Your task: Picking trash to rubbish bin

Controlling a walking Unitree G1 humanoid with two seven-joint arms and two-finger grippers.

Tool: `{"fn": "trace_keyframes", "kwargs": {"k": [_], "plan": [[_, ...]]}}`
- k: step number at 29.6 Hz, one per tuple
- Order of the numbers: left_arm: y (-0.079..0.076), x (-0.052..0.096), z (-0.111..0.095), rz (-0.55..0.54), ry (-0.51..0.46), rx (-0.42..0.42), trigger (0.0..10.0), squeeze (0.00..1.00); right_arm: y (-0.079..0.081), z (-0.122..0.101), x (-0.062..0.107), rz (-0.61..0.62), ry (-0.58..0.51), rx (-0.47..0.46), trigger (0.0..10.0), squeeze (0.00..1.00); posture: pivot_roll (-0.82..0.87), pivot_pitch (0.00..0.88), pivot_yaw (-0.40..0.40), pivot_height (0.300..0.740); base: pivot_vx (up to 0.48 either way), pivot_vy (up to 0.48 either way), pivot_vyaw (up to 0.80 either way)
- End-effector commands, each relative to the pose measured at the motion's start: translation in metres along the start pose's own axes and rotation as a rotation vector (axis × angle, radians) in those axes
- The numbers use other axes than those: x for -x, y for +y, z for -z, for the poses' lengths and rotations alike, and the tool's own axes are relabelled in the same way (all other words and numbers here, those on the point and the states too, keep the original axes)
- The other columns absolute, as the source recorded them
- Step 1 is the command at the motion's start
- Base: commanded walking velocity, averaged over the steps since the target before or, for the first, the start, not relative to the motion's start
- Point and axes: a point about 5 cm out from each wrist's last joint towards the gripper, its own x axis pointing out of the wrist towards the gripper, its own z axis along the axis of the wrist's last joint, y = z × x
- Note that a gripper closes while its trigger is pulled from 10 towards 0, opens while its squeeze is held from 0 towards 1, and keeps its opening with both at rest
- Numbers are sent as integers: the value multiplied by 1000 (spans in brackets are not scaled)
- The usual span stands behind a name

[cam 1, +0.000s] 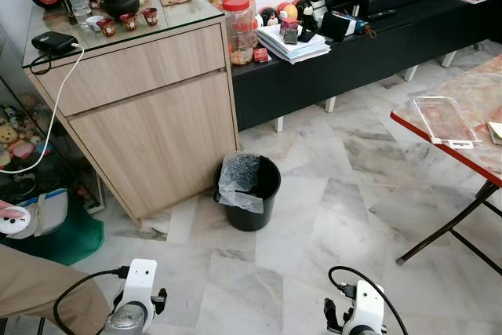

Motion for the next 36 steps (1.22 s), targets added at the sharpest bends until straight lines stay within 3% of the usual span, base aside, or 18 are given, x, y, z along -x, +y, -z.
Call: {"fn": "trace_keyframes", "kwargs": {"k": [1, 36], "plan": [[3, 0, 3, -7, 24, -24, 10000, 0, 1, -1, 0, 7, -5, -13, 10000, 0, -83, 0, 99, 740, 0, -364, -781], [8, -1, -3, -16, 14, -20, 10000, 0, 0, -3, 0, 23, -20, -41, 10000, 0, -78, 0, 123, 740, 0, 0, -772]]}}
